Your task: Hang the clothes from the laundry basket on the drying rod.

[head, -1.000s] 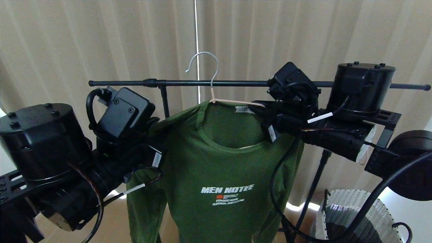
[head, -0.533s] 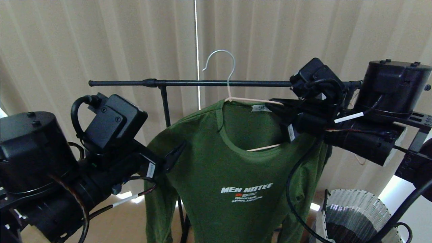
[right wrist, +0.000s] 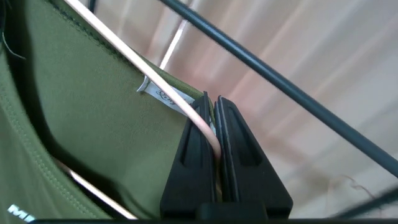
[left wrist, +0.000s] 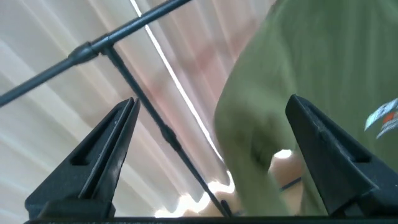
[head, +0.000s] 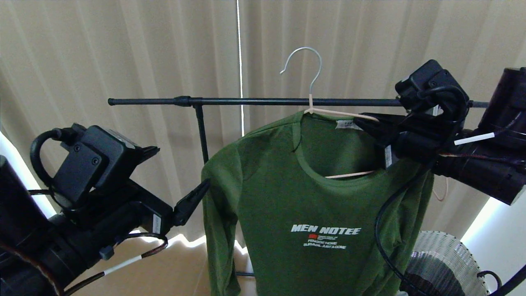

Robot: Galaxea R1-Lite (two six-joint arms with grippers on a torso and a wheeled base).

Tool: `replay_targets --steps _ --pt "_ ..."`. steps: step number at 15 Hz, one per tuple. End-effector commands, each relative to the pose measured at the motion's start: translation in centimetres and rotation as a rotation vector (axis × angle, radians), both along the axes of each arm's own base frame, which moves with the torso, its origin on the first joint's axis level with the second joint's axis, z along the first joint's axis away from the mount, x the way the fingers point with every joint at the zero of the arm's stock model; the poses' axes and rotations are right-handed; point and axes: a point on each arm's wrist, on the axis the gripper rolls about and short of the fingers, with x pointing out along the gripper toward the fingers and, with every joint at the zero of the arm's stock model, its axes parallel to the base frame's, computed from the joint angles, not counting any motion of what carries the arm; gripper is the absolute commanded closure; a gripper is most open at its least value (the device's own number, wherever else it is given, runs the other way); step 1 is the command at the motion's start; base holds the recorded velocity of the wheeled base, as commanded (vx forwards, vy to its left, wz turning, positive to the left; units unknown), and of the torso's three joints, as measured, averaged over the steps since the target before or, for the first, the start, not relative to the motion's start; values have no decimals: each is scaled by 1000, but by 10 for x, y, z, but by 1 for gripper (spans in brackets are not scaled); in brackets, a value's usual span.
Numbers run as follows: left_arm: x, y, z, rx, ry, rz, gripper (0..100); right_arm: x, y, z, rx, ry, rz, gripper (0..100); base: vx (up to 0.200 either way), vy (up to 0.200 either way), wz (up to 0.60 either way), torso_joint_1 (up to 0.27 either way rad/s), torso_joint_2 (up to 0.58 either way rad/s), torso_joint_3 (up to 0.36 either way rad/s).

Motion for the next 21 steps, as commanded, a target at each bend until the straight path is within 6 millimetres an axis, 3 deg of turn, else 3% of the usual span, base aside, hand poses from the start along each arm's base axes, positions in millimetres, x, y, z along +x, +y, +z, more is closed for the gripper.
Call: replay_targets --steps 1,8,17,18,21 --pt "-3 2 -7 4 23 2 0 -7 -8 5 11 -17 -14 100 0 0 0 0 0 0" --pt "-10 8 -32 41 109 4 0 -20 -15 13 41 -40 -6 100 0 0 0 0 0 0" --pt "19 -14 -35 44 150 -22 0 -30 -18 15 52 -50 8 100 0 0 0 0 0 0" --pt "23 -12 -36 48 153 -5 100 -30 -18 16 54 -53 8 100 0 0 0 0 0 0" --pt "31 -5 -40 50 170 43 100 -33 -20 19 58 -64 6 100 0 0 0 0 0 0"
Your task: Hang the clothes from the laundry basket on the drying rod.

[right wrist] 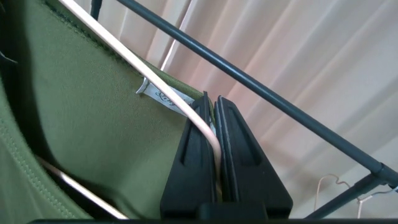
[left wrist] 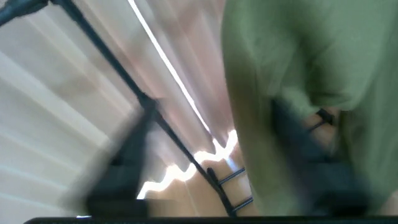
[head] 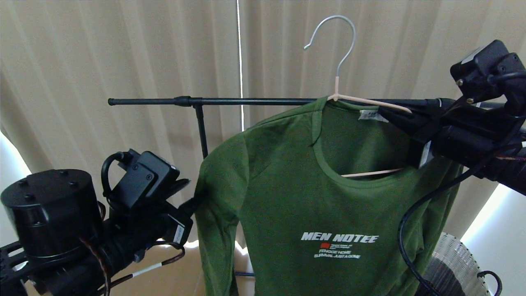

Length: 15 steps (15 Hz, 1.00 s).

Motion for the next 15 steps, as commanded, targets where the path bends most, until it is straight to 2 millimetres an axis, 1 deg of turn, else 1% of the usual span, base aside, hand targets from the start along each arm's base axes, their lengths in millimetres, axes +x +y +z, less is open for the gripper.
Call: replay_targets --steps 1,3,6,7,9,15 --pt "8 3 -5 11 20 32 100 -2 -1 2 3 -7 -1 100 0 0 0 0 0 0" --pt "9 9 -8 16 31 56 100 -2 -1 3 3 -11 -4 100 0 0 0 0 0 0" --pt "6 27 -18 35 63 121 100 0 -5 1 -1 -6 -28 100 0 0 0 0 0 0" --pt "3 35 -22 42 75 150 100 2 -8 2 0 -8 -47 100 0 0 0 0 0 0" --pt "1 42 -26 45 70 172 100 3 -10 2 0 -8 -53 100 0 0 0 0 0 0" --pt "1 42 -28 46 68 174 100 4 -9 0 -5 -2 -53 100 0 0 0 0 0 0"
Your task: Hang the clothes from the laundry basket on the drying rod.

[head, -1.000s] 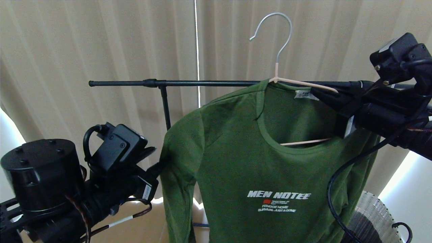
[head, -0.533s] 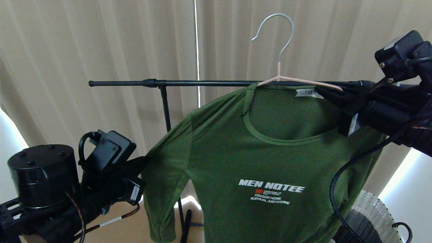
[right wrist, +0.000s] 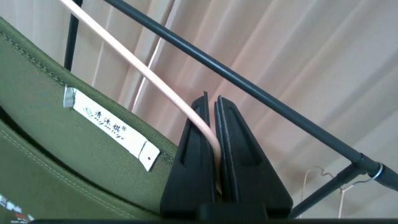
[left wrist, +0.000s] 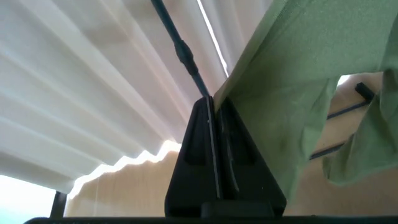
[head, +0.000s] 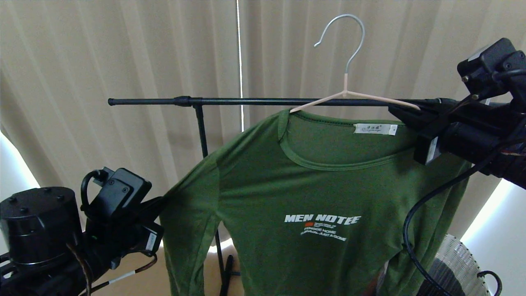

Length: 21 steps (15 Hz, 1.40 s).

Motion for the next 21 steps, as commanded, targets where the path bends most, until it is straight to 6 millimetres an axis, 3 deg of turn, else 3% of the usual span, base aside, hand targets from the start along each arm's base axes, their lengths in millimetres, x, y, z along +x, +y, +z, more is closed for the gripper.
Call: replay_targets --steps 1,2,3,7,12,15,21 --pt "-1 0 0 1 1 0 100 1 1 -1 -3 4 1 100 0 0 0 0 0 0" --pt "-1 -2 2 -3 -7 -11 100 3 2 -2 -4 7 1 100 0 0 0 0 0 0" --pt "-1 -4 3 -7 -12 -18 0 3 2 -2 -5 8 1 100 0 0 0 0 0 0" --pt "-7 -1 9 -42 -57 -35 0 2 -1 -8 -15 29 -10 100 0 0 0 0 0 0" --pt "-45 15 34 -181 -200 -86 0 6 -24 -31 -47 105 -110 100 0 0 0 0 0 0" --pt "-62 23 19 -211 -152 -97 0 -2 -29 -37 -52 120 -185 100 0 0 0 0 0 0" --pt "-68 25 14 -204 -140 -134 0 -6 -44 -55 -36 186 -278 100 0 0 0 0 0 0"
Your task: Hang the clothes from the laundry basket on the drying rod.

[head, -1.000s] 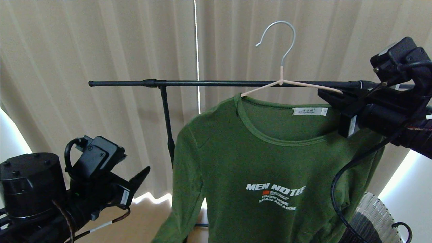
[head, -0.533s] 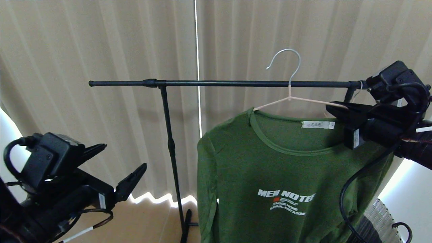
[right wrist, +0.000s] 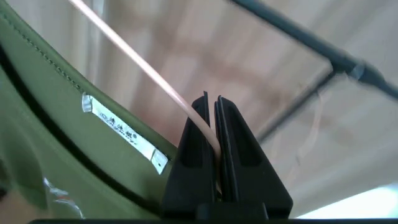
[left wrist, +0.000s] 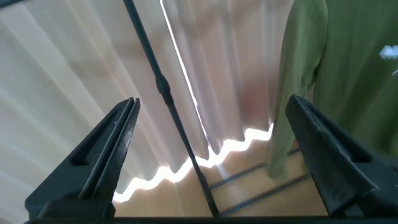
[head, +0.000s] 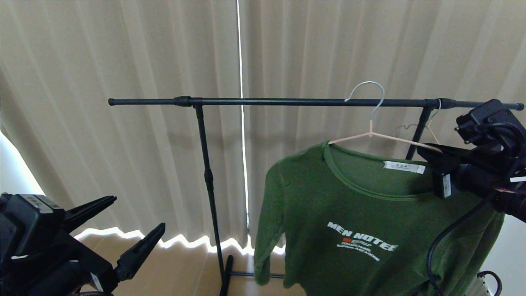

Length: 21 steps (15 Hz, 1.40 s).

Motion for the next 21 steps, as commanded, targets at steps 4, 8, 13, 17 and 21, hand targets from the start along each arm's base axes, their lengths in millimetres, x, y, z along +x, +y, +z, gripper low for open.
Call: replay_targets --steps 4,8,13,17,21 --pt "0 0 6 -14 -24 1 0 -2 -7 -2 4 4 -32 100 0 0 0 0 0 0" --pt "1 0 6 -17 -26 4 0 -1 -7 -2 8 6 -31 100 150 0 0 4 4 2" --pt "0 0 5 -12 -23 4 0 -1 -7 -4 28 14 -35 100 200 0 0 -1 0 2" --pt "-1 1 3 -6 -14 4 0 -2 -7 -6 27 21 -35 100 200 0 0 5 1 2" --pt "-3 2 1 -4 -13 4 0 -4 -8 -9 34 29 -40 100 0 0 0 0 0 0"
